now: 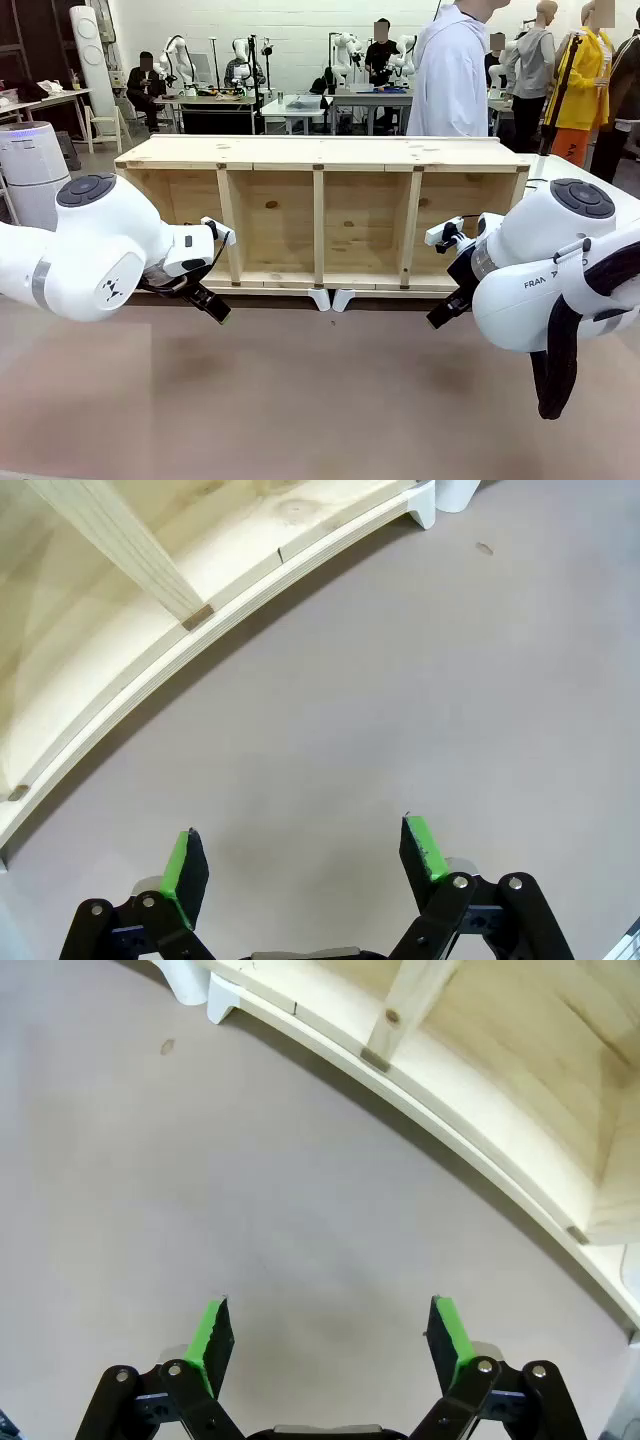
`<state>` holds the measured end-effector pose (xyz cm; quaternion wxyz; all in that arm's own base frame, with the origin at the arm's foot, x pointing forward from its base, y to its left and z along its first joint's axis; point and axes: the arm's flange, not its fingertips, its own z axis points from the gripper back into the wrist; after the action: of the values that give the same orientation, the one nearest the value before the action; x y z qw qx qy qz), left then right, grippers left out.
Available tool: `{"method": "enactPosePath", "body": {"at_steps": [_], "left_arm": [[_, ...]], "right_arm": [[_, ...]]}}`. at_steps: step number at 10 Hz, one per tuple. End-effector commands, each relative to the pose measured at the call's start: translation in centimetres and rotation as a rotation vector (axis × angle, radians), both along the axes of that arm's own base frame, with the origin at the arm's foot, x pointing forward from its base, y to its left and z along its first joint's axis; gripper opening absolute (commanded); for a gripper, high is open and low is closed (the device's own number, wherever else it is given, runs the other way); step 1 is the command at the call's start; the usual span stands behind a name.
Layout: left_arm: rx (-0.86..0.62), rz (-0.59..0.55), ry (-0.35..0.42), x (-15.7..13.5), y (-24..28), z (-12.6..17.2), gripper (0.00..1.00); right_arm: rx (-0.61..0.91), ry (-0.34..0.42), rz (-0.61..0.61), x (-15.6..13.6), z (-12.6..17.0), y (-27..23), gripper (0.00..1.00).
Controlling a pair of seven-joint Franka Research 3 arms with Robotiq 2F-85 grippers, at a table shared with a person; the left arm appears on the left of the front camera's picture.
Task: Perform cable management.
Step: When the cord part of the Power Cable appears at the lower middle area of the table and stops, grasp the cord part of the Power Cable.
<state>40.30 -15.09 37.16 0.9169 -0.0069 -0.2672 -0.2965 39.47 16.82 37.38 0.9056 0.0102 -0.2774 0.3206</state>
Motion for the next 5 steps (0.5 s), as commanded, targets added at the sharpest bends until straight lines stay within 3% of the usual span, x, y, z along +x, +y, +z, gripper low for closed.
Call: {"method": "enactPosePath", "body": {"at_steps": [1, 5], "left_arm": [[0.0, 0.0, 0.0, -0.01, -0.01, -0.01, 1.0], [0.0, 0.0, 0.0, -0.01, -0.01, -0.01, 1.0]], "right_arm": [[0.0, 0.0, 0.0, 0.0, 0.0, 0.0, 1.0], [0.0, 0.0, 0.0, 0.0, 0.0, 0.0, 1.0]]}}
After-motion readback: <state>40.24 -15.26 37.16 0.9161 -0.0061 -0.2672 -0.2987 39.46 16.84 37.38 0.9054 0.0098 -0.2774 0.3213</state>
